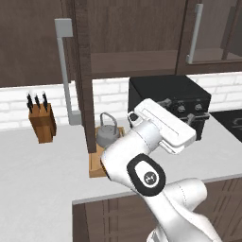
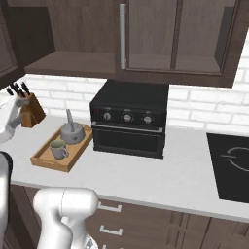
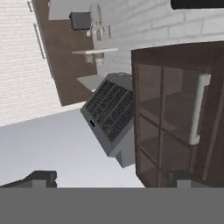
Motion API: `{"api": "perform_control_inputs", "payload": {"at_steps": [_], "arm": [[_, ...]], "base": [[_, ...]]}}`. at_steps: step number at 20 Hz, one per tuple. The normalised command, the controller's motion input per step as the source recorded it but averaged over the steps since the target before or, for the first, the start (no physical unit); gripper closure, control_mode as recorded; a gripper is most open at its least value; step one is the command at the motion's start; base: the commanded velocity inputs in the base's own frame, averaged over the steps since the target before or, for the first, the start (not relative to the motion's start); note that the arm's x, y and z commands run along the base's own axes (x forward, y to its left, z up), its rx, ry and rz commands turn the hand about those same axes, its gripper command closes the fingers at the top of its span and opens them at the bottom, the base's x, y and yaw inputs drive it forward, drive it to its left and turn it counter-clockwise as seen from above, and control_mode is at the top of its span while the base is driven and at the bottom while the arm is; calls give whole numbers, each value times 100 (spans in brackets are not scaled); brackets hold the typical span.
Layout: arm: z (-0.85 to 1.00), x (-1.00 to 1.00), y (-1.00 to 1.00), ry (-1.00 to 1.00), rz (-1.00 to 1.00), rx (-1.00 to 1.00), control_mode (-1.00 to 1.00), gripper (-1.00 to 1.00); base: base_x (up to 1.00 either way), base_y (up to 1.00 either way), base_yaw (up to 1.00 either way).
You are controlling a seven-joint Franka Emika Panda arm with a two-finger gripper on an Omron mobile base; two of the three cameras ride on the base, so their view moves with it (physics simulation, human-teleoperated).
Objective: Pick the kettle from the counter and place it on the tray. Then pick the mug from the cabinet and place it on the tray. Then close the cabinet doors.
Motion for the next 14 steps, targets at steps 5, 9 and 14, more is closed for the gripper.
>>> {"api": "perform_control_inputs", "payload": {"at_steps": [5, 9, 14], "arm": [[0, -28, 76, 2, -8, -23, -100, -100], [-2, -6, 84, 10, -1, -16, -100, -100], [-11, 6, 53, 12, 0, -6, -100, -100]], "base": [[0, 0, 0], [0, 0, 0], [0, 0, 0]]}}
